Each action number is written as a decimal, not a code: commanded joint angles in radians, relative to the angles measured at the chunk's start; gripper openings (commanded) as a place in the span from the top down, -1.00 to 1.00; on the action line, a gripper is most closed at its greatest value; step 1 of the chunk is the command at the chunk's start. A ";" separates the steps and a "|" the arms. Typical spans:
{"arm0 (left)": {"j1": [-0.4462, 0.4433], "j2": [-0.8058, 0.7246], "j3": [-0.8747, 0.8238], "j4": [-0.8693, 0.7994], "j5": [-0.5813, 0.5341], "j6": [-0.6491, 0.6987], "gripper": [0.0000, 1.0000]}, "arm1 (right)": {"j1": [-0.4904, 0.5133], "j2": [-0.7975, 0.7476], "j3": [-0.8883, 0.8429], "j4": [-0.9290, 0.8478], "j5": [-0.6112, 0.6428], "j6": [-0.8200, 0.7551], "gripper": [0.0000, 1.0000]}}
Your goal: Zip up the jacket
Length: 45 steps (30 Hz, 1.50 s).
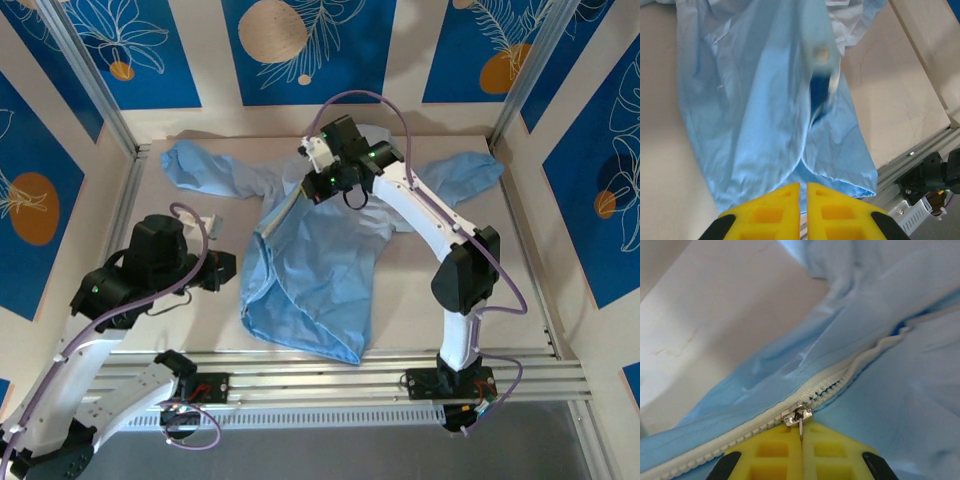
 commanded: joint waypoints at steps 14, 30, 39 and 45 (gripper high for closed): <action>0.024 0.011 -0.045 0.050 0.081 0.014 0.60 | -0.008 -0.019 -0.006 0.030 -0.007 -0.026 1.00; 0.046 0.168 -0.034 0.270 0.169 0.022 -0.43 | 0.039 -0.055 -0.083 0.047 -0.012 -0.023 1.00; 0.051 0.265 -0.096 0.374 0.194 0.022 -0.46 | 0.054 -0.054 -0.090 0.051 -0.017 -0.017 1.00; 0.050 0.285 -0.180 0.450 0.211 0.004 -0.46 | 0.065 -0.051 -0.091 0.048 -0.015 -0.012 1.00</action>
